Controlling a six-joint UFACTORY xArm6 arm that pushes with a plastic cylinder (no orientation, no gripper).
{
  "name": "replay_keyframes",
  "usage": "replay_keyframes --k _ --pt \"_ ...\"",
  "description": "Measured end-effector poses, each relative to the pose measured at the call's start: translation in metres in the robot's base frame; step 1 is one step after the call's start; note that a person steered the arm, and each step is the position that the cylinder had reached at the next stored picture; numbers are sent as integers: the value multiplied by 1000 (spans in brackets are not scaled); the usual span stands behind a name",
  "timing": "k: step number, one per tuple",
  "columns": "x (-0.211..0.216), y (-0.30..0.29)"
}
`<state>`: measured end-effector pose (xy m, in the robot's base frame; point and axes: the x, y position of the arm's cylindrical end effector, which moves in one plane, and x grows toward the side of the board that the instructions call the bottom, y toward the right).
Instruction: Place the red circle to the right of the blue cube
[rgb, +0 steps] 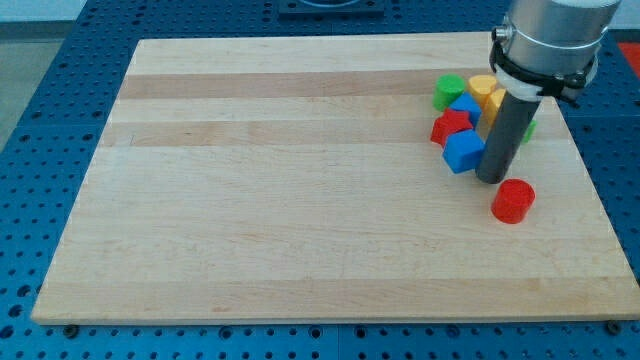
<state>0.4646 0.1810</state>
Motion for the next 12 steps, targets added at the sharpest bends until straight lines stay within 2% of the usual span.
replay_keyframes --k 2,4,5,6,7,9,10,12 --pt "46 -8" --pt "60 -64" --pt "96 -55" --pt "117 -11" --pt "103 12" --pt "29 7" --pt "14 7" --pt "63 37"
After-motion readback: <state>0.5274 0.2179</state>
